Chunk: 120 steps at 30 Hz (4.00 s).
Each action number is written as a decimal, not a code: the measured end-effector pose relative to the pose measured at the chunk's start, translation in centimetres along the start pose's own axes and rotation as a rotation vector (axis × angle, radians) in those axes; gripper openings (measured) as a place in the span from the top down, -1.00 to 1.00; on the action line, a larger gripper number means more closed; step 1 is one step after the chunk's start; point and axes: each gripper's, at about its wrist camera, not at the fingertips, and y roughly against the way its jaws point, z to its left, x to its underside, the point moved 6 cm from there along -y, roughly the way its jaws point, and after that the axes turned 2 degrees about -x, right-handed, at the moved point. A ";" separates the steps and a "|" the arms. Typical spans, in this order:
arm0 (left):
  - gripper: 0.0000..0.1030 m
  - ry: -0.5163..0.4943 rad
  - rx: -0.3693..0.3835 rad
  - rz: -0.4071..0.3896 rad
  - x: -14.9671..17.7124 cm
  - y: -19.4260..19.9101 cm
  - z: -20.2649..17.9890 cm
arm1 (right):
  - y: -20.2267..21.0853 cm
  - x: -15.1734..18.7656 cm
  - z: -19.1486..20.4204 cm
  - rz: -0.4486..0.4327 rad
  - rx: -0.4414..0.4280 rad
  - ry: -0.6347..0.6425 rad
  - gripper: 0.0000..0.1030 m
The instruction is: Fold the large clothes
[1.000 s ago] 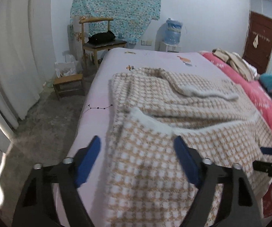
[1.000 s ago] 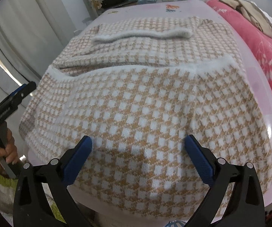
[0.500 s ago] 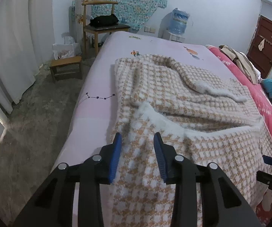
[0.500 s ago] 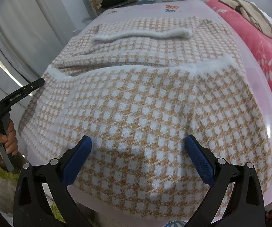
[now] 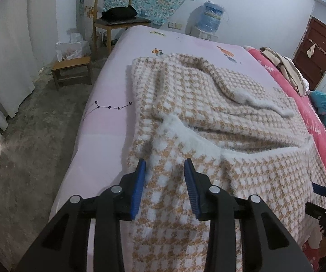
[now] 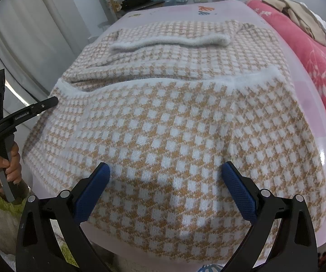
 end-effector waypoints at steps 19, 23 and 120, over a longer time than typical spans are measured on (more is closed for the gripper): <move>0.34 -0.078 0.121 0.036 -0.5 -0.1 -1.3 | -0.1 -0.1 0.0 -0.002 0.002 -0.003 -0.84; 0.34 -0.038 0.206 0.048 -0.7 -0.2 -1.3 | -0.1 -0.1 0.0 -0.001 0.002 -0.002 -0.84; 0.33 -0.230 -0.118 0.072 1.7 -1.1 -3.7 | 7.3 -2.8 -9.7 -0.181 0.021 -0.098 -0.74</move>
